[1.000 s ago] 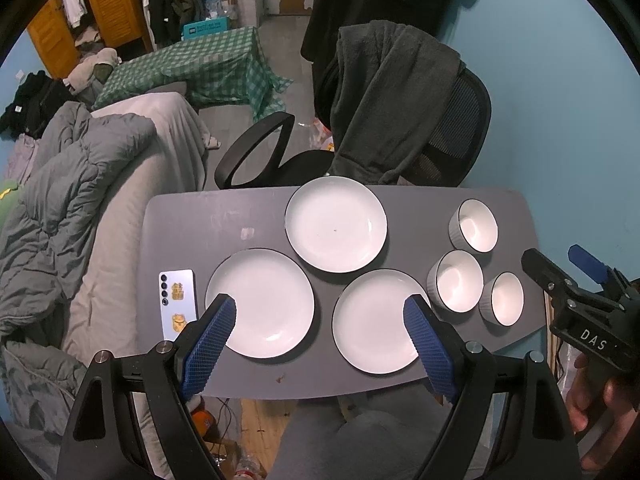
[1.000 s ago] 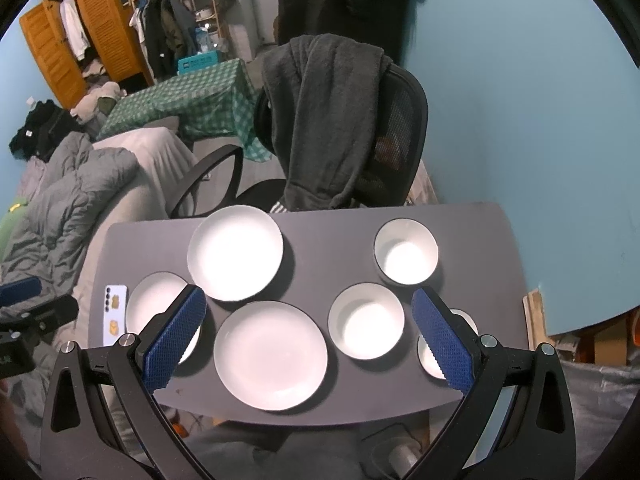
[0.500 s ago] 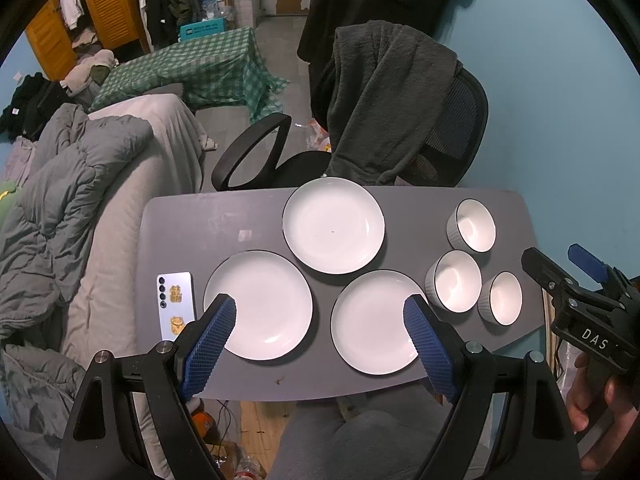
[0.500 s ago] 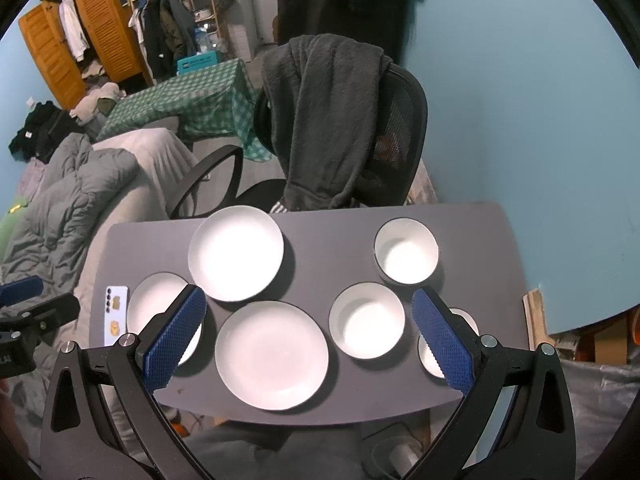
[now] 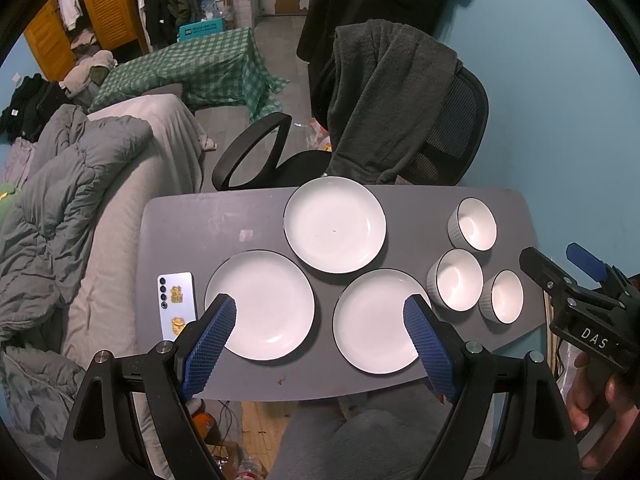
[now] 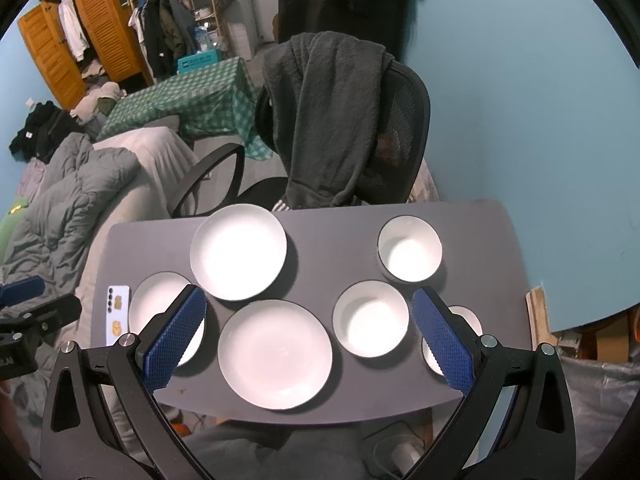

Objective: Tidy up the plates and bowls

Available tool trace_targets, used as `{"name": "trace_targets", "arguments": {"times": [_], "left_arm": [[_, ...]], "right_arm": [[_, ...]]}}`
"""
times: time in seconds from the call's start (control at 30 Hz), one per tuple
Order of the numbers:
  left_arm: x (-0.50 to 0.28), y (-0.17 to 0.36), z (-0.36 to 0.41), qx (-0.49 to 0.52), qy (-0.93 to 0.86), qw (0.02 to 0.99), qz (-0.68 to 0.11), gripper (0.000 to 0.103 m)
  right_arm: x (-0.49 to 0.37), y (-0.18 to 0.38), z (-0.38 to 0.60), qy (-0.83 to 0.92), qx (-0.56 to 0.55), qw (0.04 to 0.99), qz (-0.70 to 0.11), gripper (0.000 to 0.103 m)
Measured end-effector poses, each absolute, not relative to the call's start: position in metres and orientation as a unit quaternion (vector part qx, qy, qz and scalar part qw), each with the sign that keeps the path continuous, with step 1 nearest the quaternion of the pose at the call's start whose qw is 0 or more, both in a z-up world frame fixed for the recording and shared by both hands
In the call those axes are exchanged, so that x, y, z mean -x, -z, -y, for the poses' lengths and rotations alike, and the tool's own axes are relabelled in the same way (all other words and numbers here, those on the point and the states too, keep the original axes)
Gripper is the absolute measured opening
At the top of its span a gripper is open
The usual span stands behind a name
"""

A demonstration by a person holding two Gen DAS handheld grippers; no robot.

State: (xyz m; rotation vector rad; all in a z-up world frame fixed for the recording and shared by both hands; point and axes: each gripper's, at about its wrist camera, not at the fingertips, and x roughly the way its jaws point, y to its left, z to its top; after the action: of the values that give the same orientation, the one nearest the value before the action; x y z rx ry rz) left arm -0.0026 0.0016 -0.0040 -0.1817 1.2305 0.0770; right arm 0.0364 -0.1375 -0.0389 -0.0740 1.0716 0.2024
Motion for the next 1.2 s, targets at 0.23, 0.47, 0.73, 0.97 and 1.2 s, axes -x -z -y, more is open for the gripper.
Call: {"name": "trace_targets", "arguments": {"times": [0.23,0.47,0.73,0.97,1.2], "left_arm": [[0.002,0.004,-0.002,0.084,-0.035,0.813,-0.575,0.087],[0.002,0.006,0.0,0.084,-0.03,0.815,-0.572,0.087],[0.0,0.032,-0.009,0.092,-0.014,0.808,-0.582,0.087],[-0.005,0.082,-0.017,0.092,0.012,0.789,-0.607,0.087],[-0.001,0.121,-0.013,0.073,0.027,0.787,-0.612,0.087]], "right_arm": [[-0.035,0.039,0.136,-0.096,0.034,0.855,-0.509,0.101],[-0.034,0.04,0.134,-0.097,0.033,0.854,-0.511,0.101],[-0.036,0.053,0.138,-0.116,0.009,0.841,-0.529,0.101],[-0.033,0.088,0.151,-0.117,0.005,0.824,-0.554,0.101],[-0.026,0.132,0.161,-0.128,0.001,0.802,-0.583,0.101]]}}
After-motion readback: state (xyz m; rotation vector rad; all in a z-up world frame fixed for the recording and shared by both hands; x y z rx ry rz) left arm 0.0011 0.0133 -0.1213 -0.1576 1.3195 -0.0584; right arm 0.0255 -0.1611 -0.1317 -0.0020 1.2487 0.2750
